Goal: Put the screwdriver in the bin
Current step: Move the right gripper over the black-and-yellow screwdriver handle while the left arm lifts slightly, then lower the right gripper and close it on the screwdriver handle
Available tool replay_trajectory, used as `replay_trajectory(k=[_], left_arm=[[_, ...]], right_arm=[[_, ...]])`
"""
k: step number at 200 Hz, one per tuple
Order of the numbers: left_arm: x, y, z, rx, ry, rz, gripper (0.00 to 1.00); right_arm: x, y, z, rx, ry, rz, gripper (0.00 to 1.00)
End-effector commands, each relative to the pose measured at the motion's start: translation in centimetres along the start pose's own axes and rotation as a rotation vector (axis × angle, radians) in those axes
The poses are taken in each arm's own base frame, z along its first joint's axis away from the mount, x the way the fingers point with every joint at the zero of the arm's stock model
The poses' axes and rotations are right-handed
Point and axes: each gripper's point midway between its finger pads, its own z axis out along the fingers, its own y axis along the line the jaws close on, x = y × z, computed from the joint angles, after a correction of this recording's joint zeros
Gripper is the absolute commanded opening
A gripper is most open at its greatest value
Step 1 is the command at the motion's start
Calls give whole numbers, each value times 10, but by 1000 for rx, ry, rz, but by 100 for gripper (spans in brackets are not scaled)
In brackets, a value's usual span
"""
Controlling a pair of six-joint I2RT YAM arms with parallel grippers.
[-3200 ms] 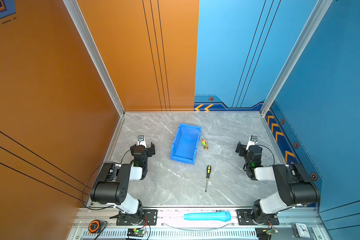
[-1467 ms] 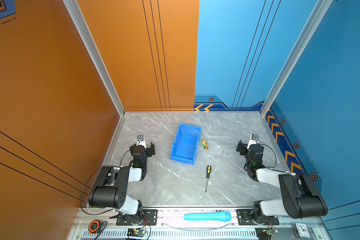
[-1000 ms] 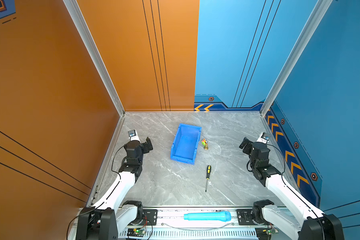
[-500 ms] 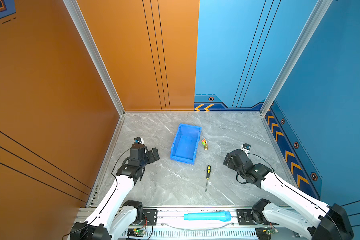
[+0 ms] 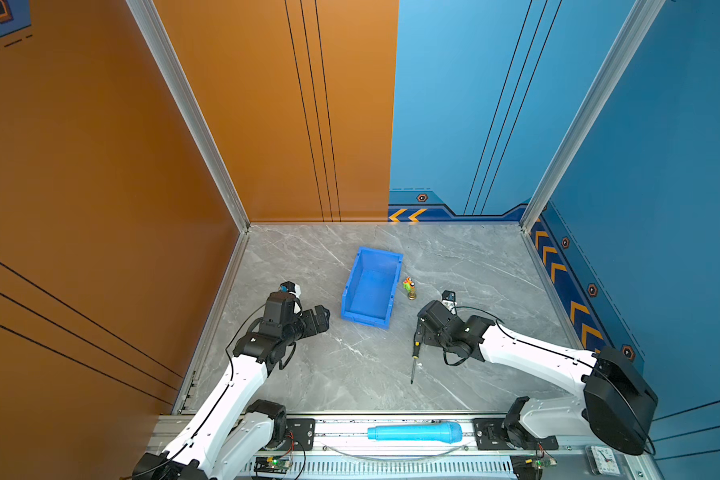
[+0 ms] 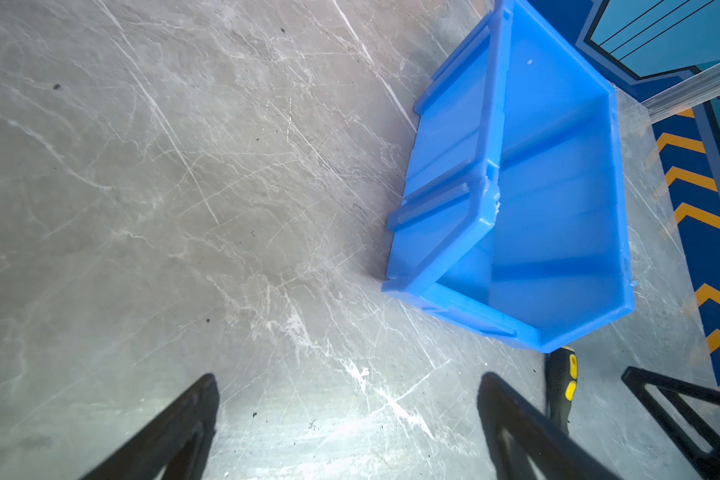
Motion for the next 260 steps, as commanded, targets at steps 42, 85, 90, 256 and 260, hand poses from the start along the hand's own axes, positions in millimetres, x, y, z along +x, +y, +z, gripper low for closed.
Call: replay_trajectory(k=[42, 85, 90, 256, 260], left_arm=[[11, 1, -2, -2, 29, 10, 98], [10, 0, -4, -4, 13, 21, 98], [11, 1, -4, -7, 12, 20, 98], [17, 4, -3, -27, 11, 33, 98], [16, 4, -4, -27, 8, 33, 98]], right_arm=[[8, 35, 21, -51, 60, -55, 85], [14, 43, 35, -55, 87, -75, 75], [15, 44, 35, -56, 88, -79, 73], [31, 36, 56, -15, 152, -131, 28], [31, 36, 56, -15, 153, -131, 26]])
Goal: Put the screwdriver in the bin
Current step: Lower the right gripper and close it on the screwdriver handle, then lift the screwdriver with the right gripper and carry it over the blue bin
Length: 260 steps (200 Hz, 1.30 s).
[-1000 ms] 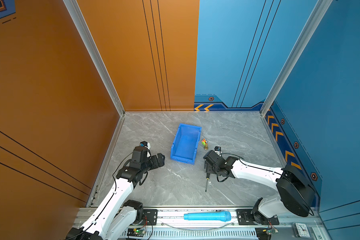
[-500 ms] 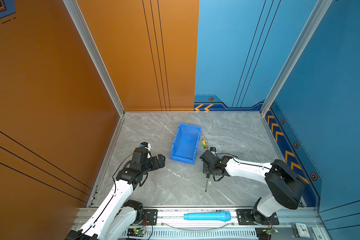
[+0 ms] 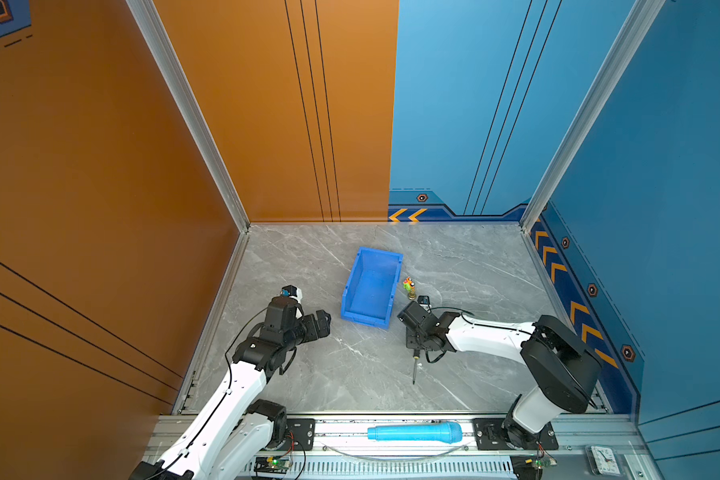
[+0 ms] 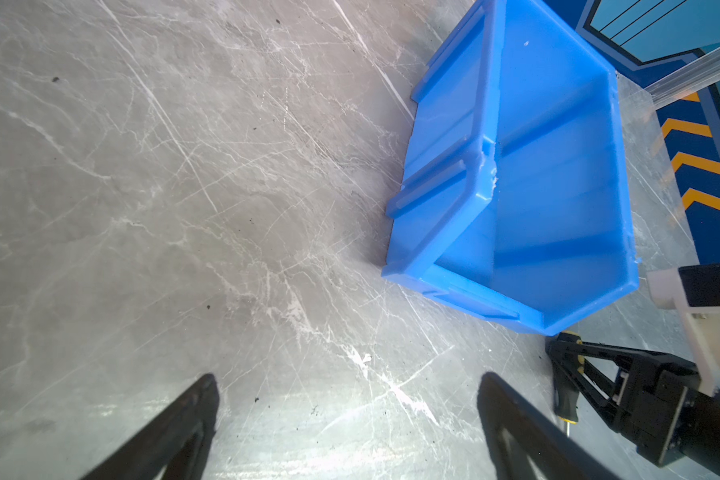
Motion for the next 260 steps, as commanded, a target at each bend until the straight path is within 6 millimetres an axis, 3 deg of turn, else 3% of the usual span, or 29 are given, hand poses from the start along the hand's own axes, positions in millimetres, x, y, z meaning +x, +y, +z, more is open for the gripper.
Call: replay_trajectory(k=[1, 51, 101, 141, 184, 213, 260], left_arm=[[7, 5, 0, -26, 13, 6, 98], [7, 7, -3, -35, 6, 10, 98], [4, 8, -4, -47, -7, 12, 98], [2, 9, -5, -54, -17, 13, 98], [0, 11, -8, -65, -30, 16, 98], [-2, 12, -10, -70, -40, 19, 98], [-4, 6, -12, -46, -43, 35, 98]], right_arm=[[4, -1, 5, 5, 25, -8, 26], [-3, -4, -8, 12, 15, -19, 6], [-35, 5, -60, -25, -85, 30, 0], [-77, 30, -109, -92, -174, 81, 0], [-123, 74, -138, -172, -237, 148, 0], [-150, 100, -137, -193, -261, 165, 0], [-176, 129, -109, -175, -261, 150, 0]])
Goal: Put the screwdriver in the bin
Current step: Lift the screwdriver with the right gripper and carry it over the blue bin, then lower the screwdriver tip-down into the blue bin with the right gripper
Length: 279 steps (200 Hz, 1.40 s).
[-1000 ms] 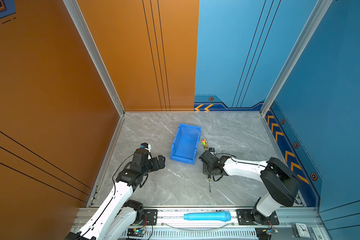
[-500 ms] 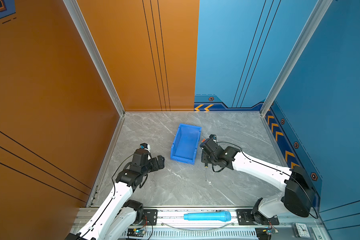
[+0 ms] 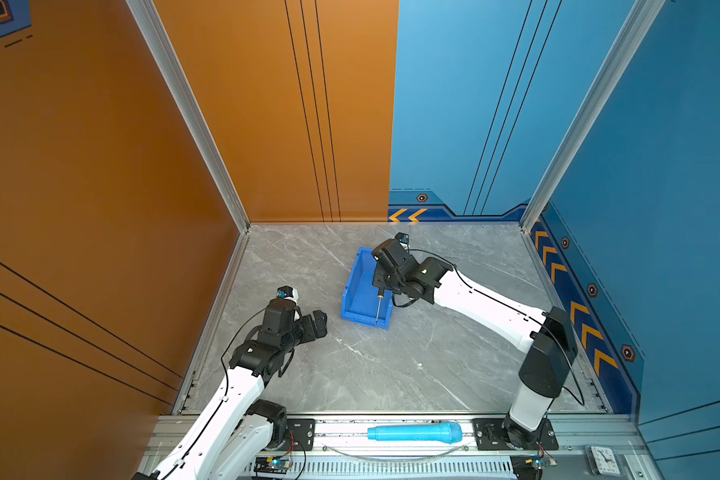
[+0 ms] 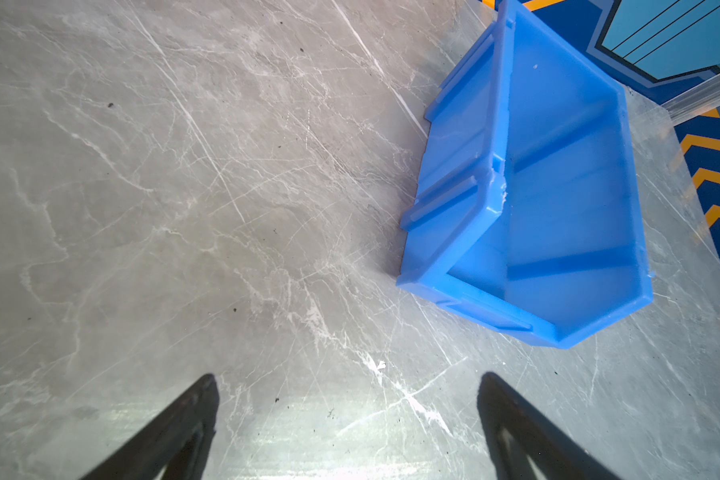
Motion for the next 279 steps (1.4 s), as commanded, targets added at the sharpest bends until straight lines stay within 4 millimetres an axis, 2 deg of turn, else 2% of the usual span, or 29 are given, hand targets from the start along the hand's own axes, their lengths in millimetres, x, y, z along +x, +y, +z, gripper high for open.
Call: replay_trajectory(k=[1, 21, 29, 70, 76, 81, 118, 158, 193, 279], left_arm=[[2, -1, -4, 0, 5, 28, 98], [1, -13, -6, 52, 12, 48, 98], [0, -21, -8, 94, 11, 64, 98], [2, -65, -20, 261, -4, 194, 98], [3, -70, -21, 281, -6, 214, 98], [3, -75, -22, 297, -7, 231, 98], [10, -106, -32, 376, -31, 398, 98], [5, -106, -27, 341, -73, 437, 98], [9, -108, -18, 337, -42, 453, 98], [3, -101, -14, 304, -79, 445, 98]], right_arm=[[-7, 0, 12, 45, -3, -11, 0], [-10, -3, 28, 71, -2, -7, 0], [-18, 2, 30, 62, -16, -3, 0], [-25, 1, 58, 89, -17, -10, 0], [-29, 4, 57, 81, -24, -8, 0], [-24, 1, 70, 97, -10, -18, 0], [-28, 2, 94, 114, 2, -32, 0], [-28, -5, 118, 146, 18, -50, 0], [-22, -13, 137, 173, 35, -56, 0], [-5, -31, 163, 225, 70, -61, 0]])
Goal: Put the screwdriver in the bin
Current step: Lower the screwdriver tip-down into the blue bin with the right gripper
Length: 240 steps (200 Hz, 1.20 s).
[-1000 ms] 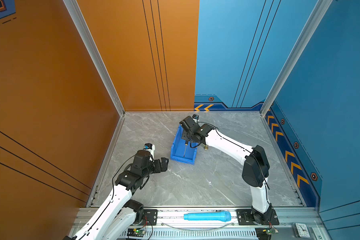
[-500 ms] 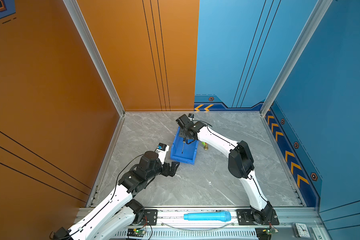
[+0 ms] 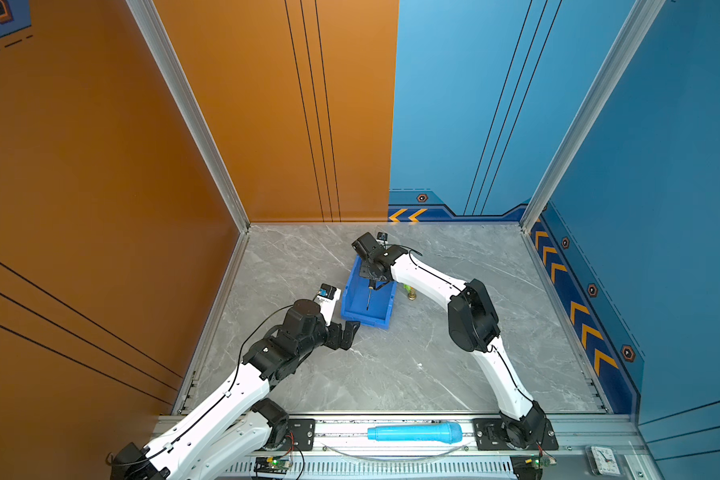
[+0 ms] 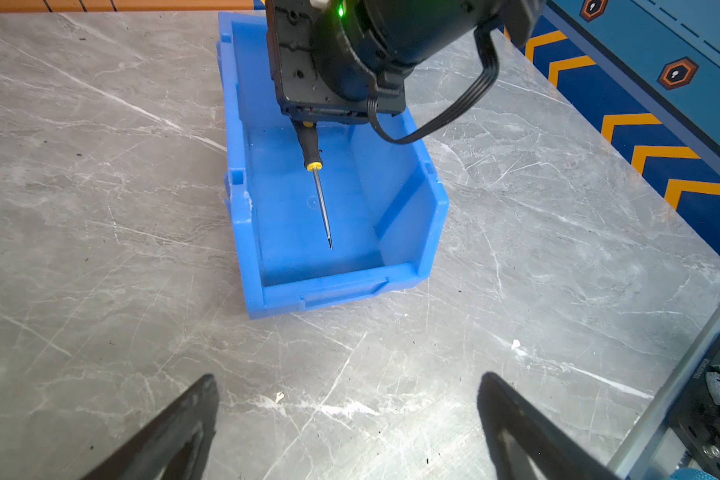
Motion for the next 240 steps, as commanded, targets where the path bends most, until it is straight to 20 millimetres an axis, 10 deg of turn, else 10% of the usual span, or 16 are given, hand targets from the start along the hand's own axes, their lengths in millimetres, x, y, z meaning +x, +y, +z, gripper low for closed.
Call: replay_trajectory(k=[1, 240], left_arm=[[-10, 4, -3, -22, -43, 13, 98], [-15, 11, -7, -65, -75, 42, 98]], right_arm=[[0, -9, 8, 46, 1, -13, 0], [21, -17, 25, 103, 14, -45, 23]])
